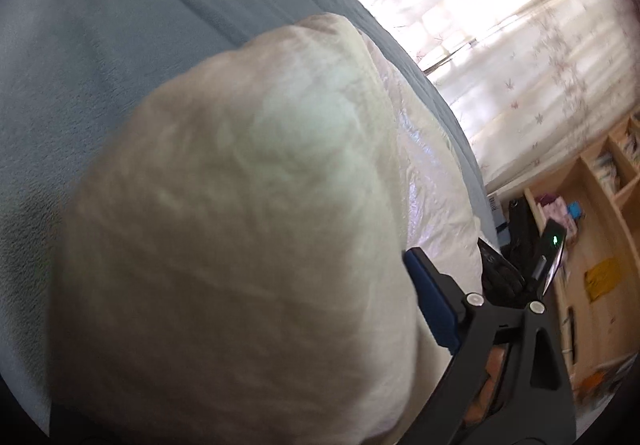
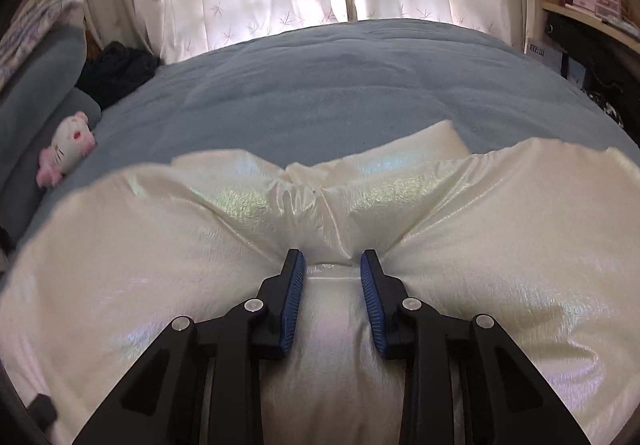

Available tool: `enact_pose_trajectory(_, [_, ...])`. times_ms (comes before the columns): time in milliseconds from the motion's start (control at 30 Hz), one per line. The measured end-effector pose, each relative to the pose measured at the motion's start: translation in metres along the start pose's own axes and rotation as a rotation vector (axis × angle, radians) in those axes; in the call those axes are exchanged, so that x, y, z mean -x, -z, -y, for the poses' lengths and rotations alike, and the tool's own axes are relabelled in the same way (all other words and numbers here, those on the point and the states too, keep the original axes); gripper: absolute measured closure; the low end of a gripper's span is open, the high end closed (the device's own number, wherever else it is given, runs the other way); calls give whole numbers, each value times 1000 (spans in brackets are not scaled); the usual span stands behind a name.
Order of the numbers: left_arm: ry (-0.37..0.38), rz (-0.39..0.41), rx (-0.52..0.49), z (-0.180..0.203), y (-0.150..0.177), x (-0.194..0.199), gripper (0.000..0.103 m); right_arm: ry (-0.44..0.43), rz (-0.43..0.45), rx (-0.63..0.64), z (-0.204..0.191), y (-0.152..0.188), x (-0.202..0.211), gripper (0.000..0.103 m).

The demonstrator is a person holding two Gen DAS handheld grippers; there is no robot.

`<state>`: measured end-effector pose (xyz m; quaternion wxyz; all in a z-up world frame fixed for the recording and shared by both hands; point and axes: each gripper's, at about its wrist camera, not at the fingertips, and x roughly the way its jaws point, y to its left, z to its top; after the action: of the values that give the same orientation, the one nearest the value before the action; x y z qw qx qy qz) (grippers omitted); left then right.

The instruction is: Fold large clothes

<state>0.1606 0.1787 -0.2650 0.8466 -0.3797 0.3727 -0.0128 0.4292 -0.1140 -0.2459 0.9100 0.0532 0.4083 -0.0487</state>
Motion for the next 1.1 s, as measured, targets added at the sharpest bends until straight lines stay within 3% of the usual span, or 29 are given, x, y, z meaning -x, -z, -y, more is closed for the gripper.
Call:
enact_pose_trajectory(400, [-28, 22, -51, 12, 16, -6, 7, -47, -2, -21, 6, -3, -50, 72])
enact_pose_trajectory(500, [-48, 42, -83, 22, 17, -4, 21, -54, -6, -29, 6, -6, -58, 72])
enact_pose_trajectory(567, [-87, 85, -160, 43, 21, 0, 43, -58, -9, -34, 6, -7, -62, 72])
enact_pose_trajectory(667, [-133, 158, -310, 82, 31, 6, 64, -68, -11, -44, 8, -5, -63, 72])
enact_pose_trajectory(767, [-143, 233, -454, 123, 49, 22, 73, -81, -15, -54, 9, -5, -66, 72])
enact_pose_trajectory(967, [-116, 332, -812, 211, 99, 46, 77, -98, -33, -59, 13, -8, -62, 72])
enact_pose_trajectory(1100, [-126, 342, -932, 254, 126, 44, 77, -133, -83, -66, 21, -15, -62, 72])
